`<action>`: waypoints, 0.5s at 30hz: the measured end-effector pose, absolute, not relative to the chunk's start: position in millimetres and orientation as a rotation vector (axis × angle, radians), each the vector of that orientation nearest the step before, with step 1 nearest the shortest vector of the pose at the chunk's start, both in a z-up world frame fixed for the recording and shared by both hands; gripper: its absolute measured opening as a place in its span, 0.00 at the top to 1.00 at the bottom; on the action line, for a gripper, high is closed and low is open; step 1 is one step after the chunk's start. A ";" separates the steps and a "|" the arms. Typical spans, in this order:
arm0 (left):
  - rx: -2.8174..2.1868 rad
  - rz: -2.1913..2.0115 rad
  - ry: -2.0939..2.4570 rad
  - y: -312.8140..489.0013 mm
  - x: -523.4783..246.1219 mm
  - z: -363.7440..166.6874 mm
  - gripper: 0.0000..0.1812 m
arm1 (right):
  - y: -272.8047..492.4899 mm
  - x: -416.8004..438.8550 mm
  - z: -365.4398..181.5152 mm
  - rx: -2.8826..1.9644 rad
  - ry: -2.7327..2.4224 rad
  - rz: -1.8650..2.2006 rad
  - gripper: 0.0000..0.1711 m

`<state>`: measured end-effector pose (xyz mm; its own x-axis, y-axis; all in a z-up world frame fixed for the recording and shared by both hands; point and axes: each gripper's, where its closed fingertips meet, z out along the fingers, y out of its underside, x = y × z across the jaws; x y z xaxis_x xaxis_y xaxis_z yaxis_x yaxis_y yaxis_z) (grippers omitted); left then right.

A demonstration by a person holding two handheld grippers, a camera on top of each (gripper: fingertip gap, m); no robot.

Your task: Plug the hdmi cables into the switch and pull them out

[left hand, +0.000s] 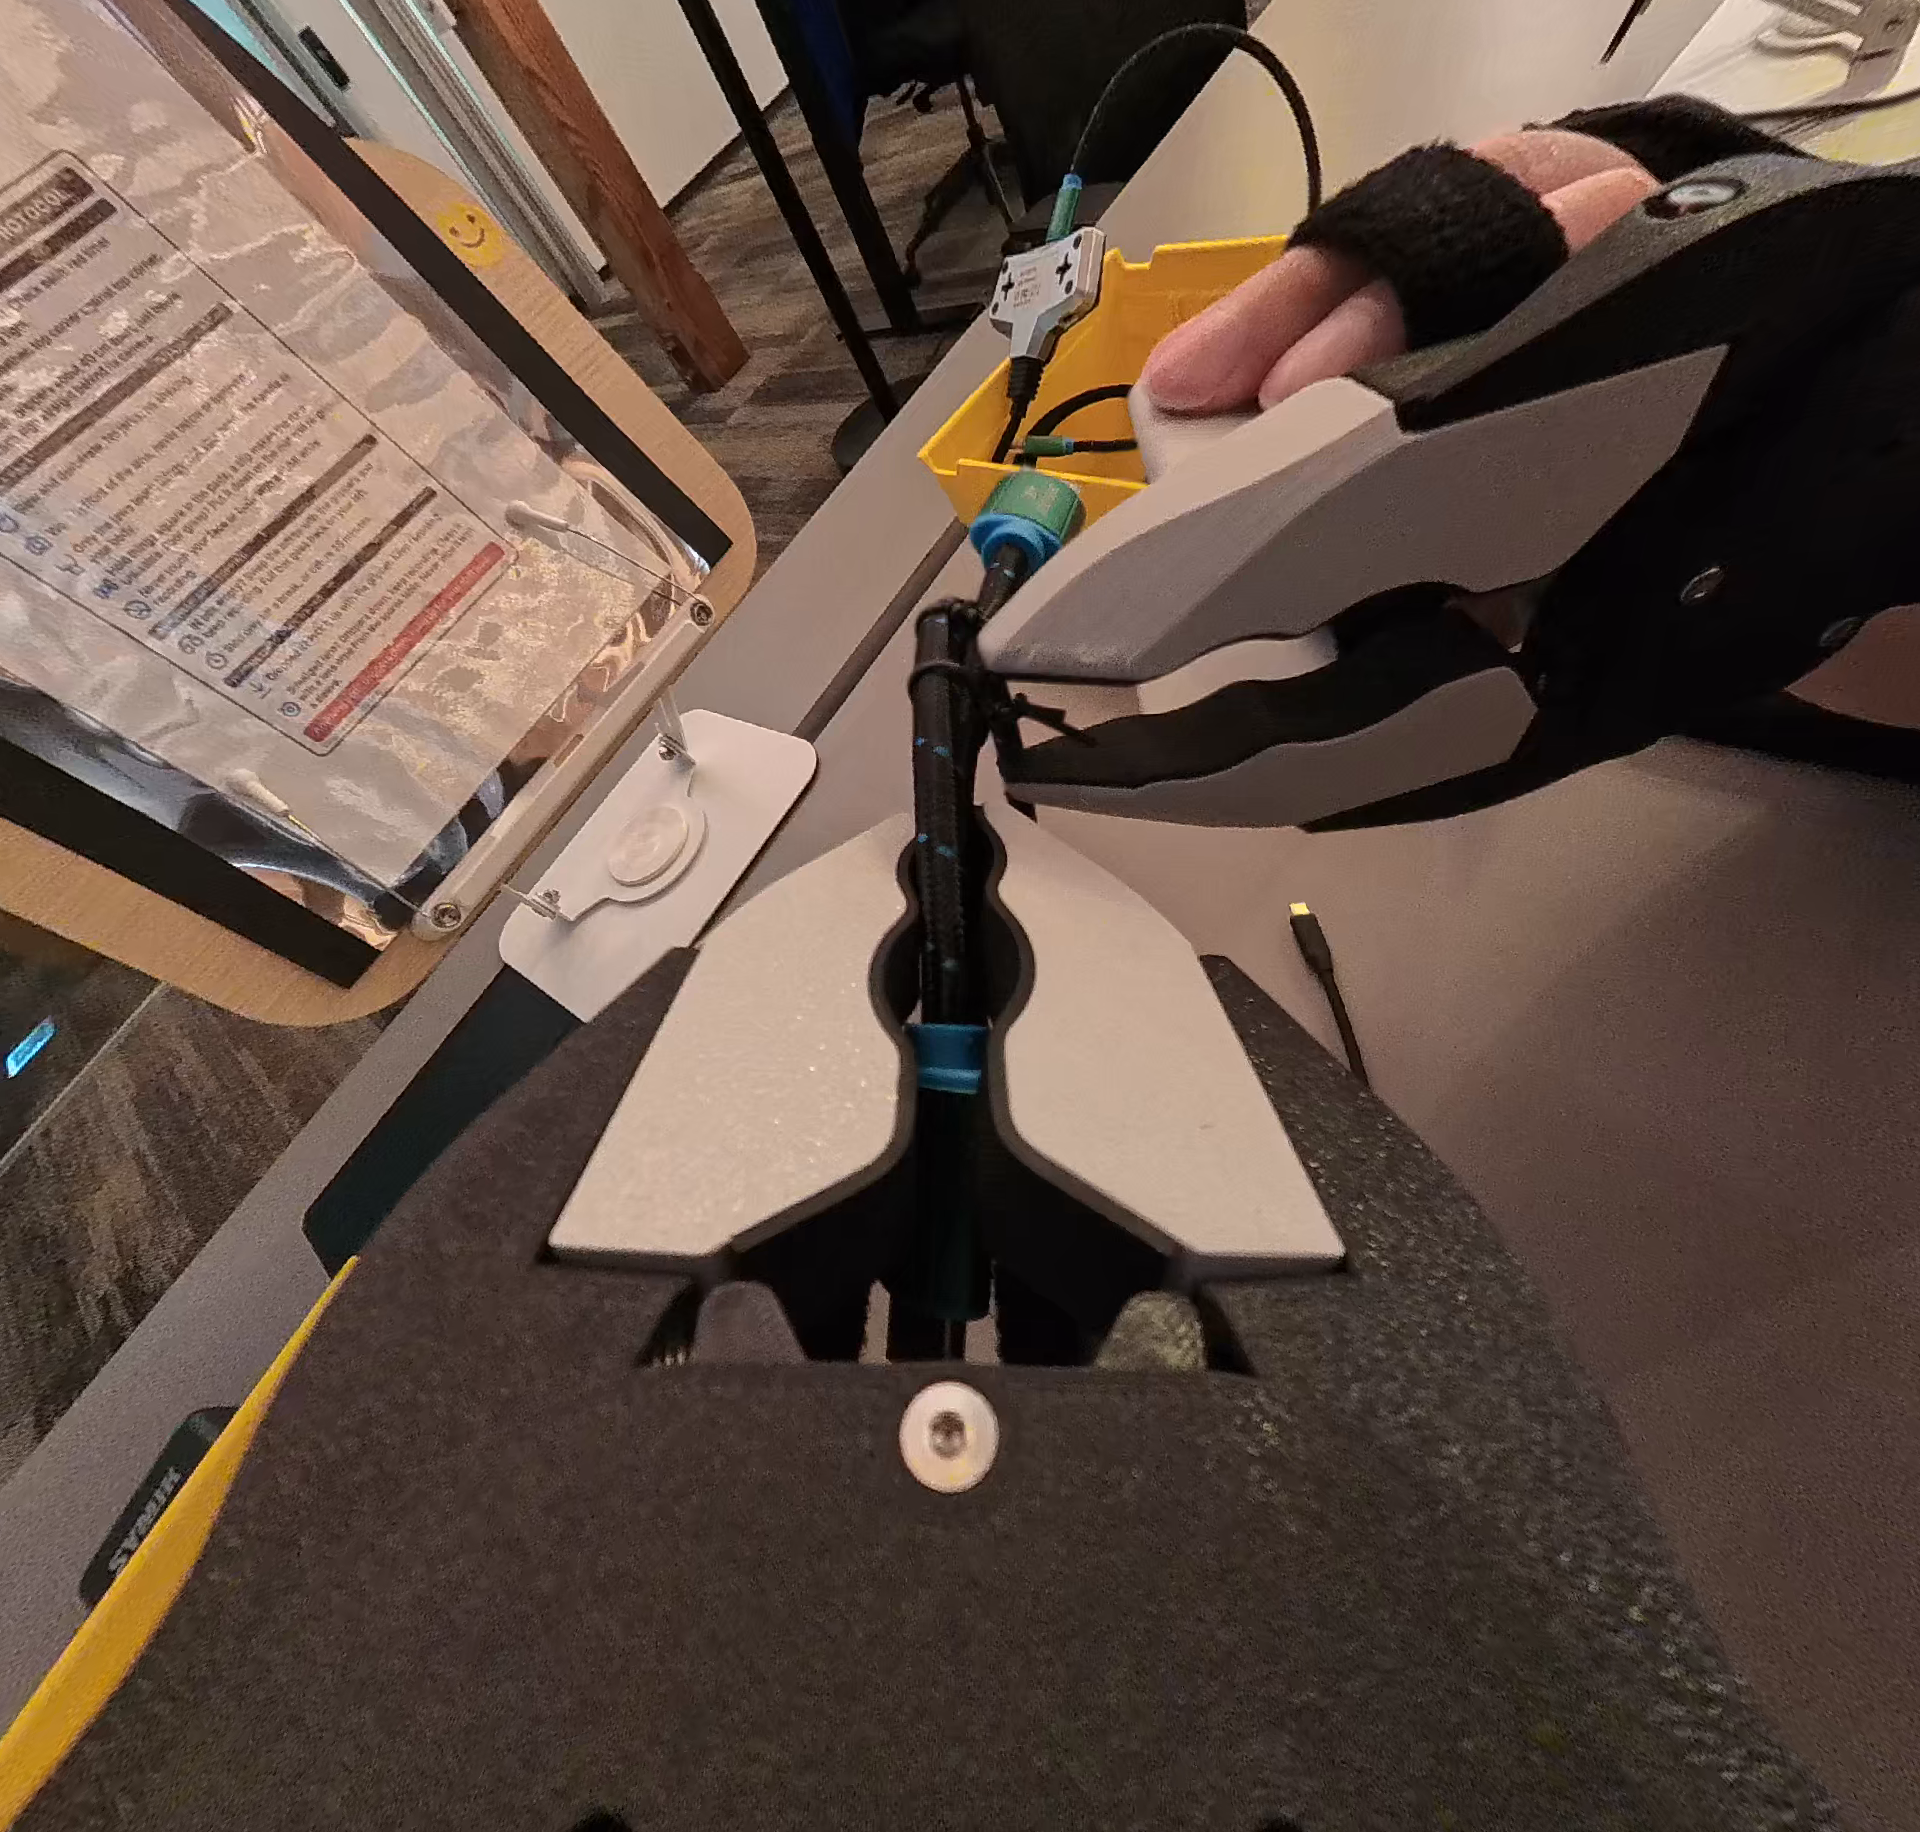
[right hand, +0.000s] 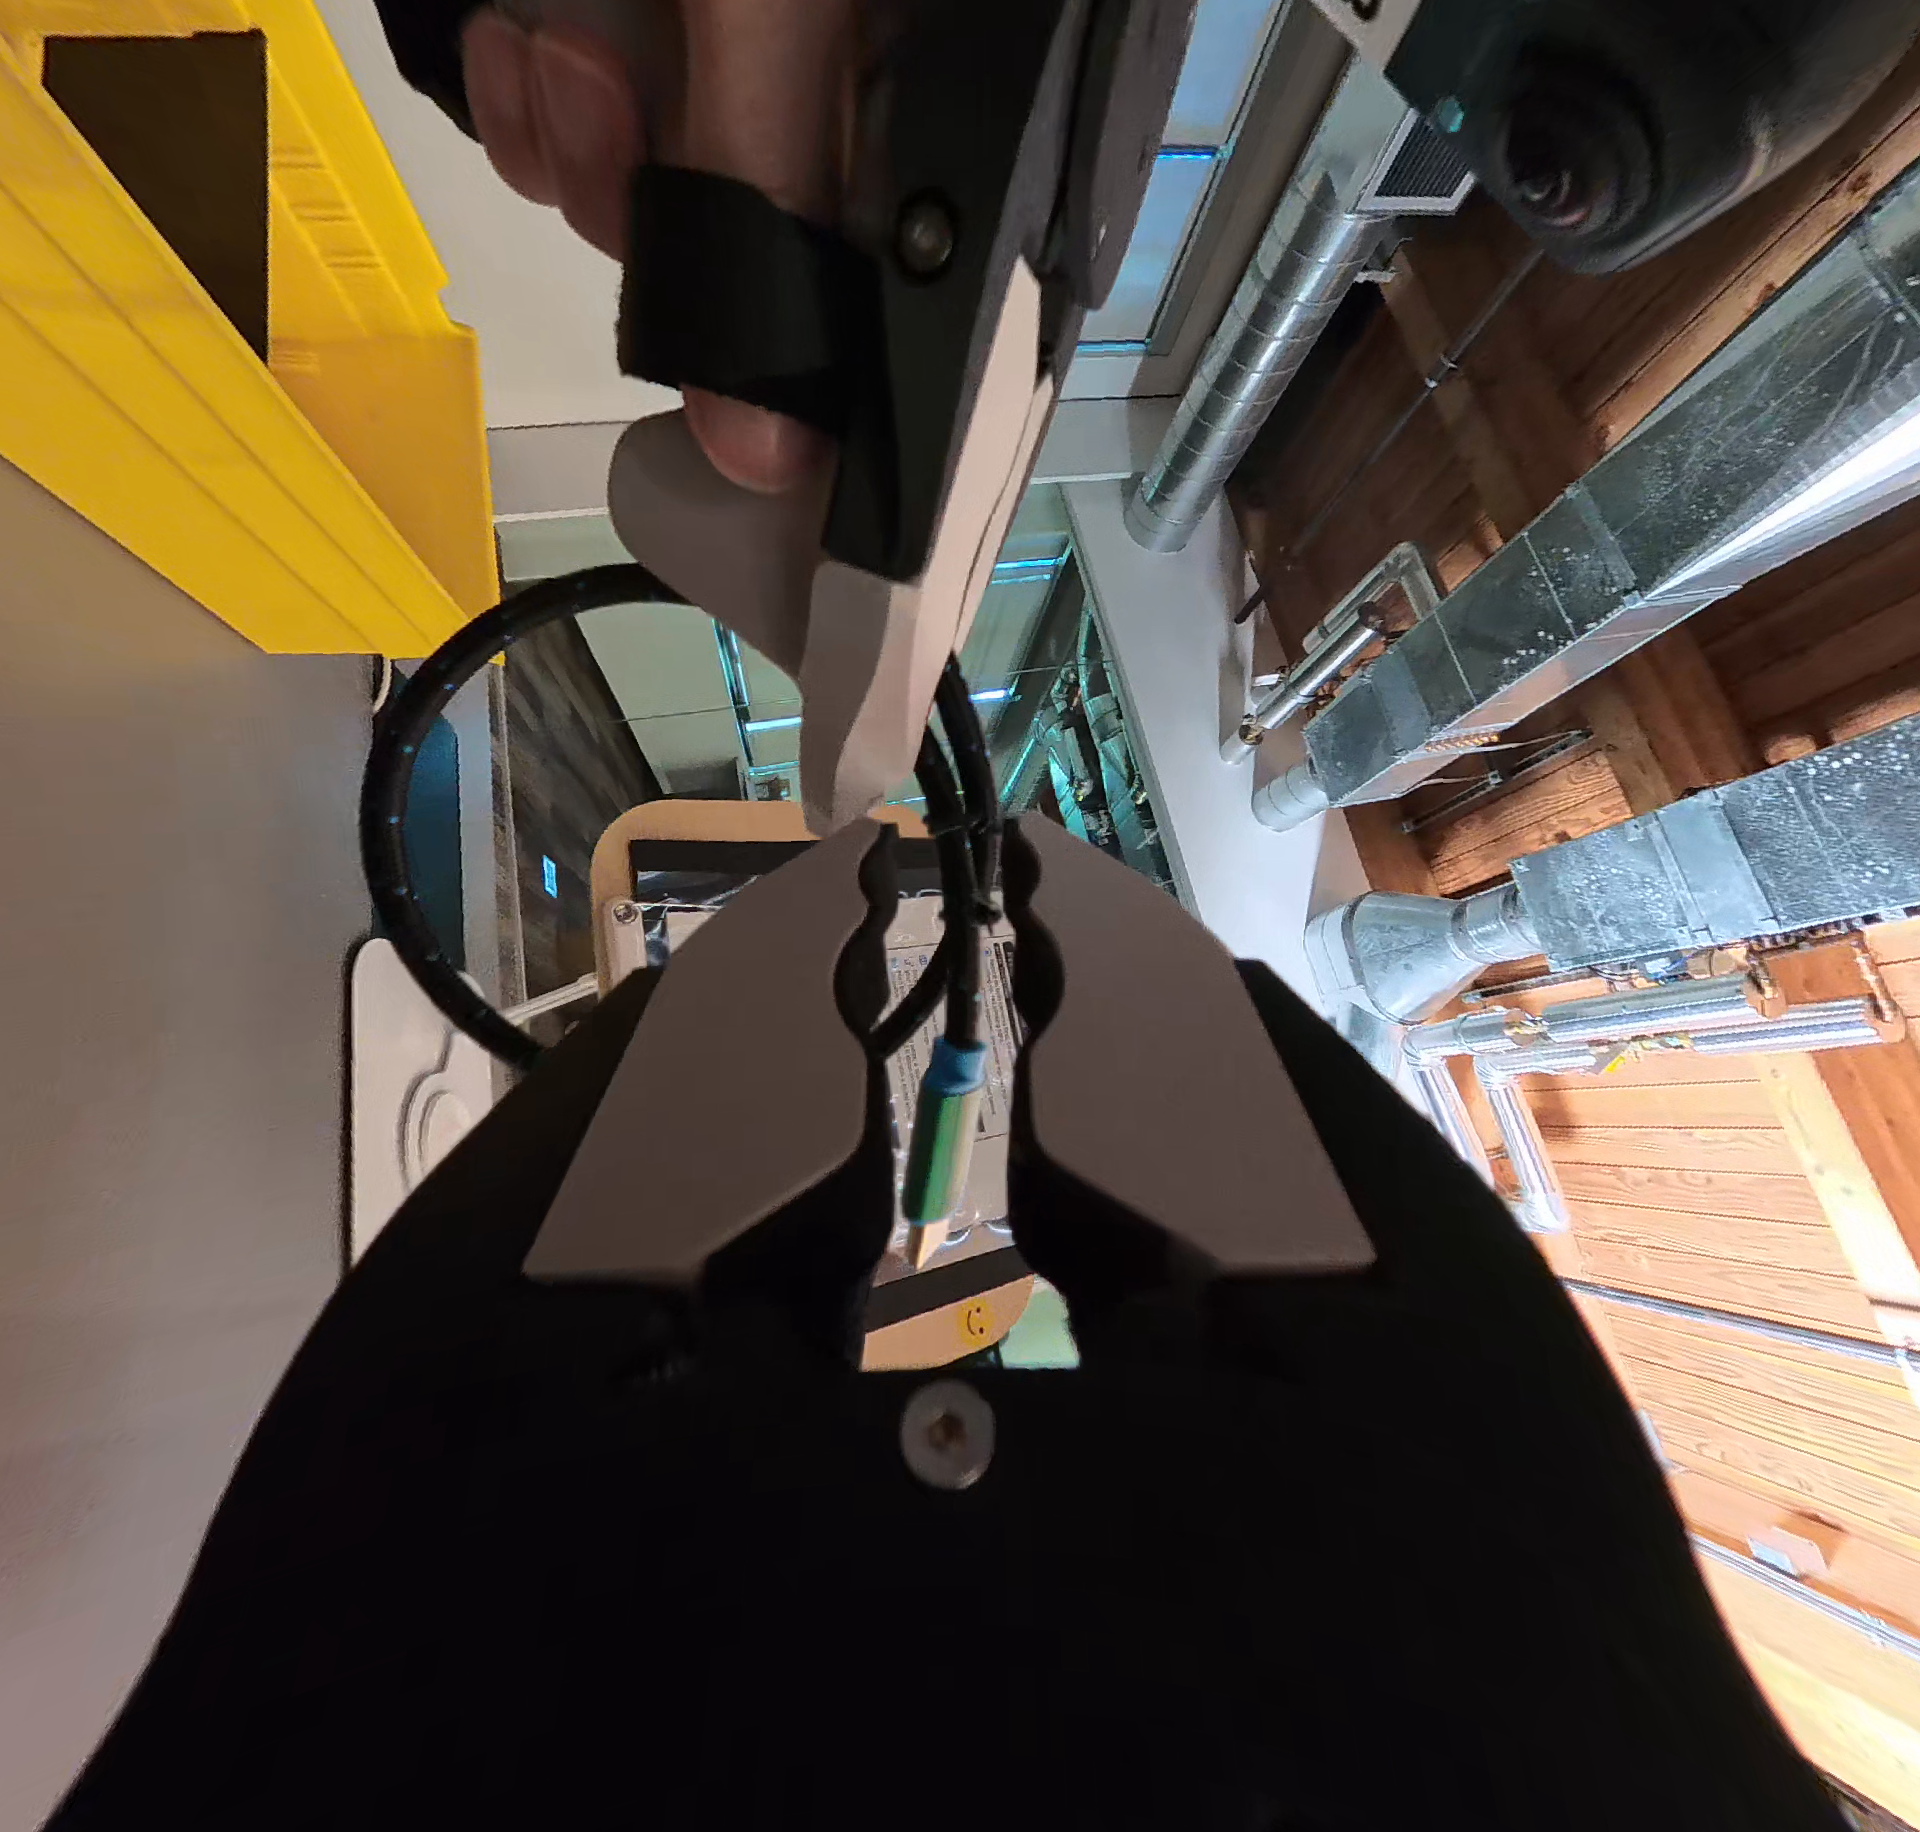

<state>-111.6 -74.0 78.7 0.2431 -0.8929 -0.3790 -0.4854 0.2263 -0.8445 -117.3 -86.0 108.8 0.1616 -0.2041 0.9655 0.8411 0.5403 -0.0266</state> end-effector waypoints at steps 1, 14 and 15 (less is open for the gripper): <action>-1.419 -0.460 1.399 -73.5 -111.0 77.4 0.97 | -86.6 -118.4 108.1 -0.665 -1.183 -0.836 0.90; -1.315 -0.411 1.302 -69.5 -106.0 95.2 0.98 | -86.2 -107.1 135.6 -0.949 -0.911 -0.252 0.99; -1.295 -0.386 1.292 -68.9 -106.1 97.4 0.98 | -86.8 -107.4 136.4 -0.959 -0.902 -0.199 0.98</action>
